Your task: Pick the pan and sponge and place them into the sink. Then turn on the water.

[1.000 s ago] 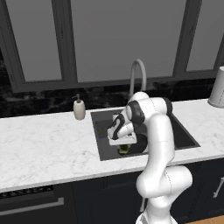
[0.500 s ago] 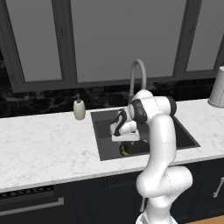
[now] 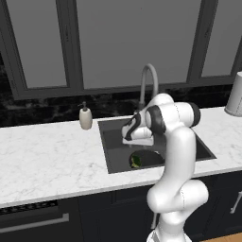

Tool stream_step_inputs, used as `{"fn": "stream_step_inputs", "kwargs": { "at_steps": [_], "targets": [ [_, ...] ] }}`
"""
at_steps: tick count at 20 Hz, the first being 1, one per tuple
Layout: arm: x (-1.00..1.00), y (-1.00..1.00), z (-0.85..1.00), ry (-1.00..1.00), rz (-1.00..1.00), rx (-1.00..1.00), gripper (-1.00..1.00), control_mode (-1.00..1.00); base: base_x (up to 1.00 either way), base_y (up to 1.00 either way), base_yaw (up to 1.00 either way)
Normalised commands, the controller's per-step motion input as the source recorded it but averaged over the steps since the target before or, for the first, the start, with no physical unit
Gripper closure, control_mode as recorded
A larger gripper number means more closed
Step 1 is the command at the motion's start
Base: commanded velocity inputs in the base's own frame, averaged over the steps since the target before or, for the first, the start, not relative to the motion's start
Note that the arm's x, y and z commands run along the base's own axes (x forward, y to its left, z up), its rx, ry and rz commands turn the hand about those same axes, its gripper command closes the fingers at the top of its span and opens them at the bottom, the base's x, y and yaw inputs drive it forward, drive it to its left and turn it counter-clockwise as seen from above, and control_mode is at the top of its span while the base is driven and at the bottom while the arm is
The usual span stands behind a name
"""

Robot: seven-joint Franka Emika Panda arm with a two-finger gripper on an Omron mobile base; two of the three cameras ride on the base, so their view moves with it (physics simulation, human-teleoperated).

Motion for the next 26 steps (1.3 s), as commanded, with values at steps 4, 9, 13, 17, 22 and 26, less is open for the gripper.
{"fn": "stream_step_inputs", "kwargs": {
  "at_steps": [4, 9, 13, 17, 22, 26],
  "targets": [
    [-0.17, 0.02, 0.86, -0.24, 0.0, 0.0, -1.0, -1.0, 0.0, 0.0, 0.0],
    [-0.23, 0.18, 0.62, -0.17, 0.0, -0.04, -1.0, -1.0, 0.0, 0.0, 0.0],
    [-0.28, 0.11, 0.57, -0.13, 0.0, -0.03, -1.0, -1.0, 0.0, 0.0, 0.0],
    [-0.28, 0.02, 0.72, -0.12, 0.0, -0.02, -1.0, -1.0, 0.0, 0.0, 0.0],
    [-0.41, 0.0, 0.83, -0.09, 0.0, -0.01, -1.0, -1.0, 0.0, 0.0, 0.0],
    [-0.37, -0.09, 0.72, -0.01, 0.0, -0.05, -1.0, -1.0, 0.0, 0.0, 0.0]
  ]
}}
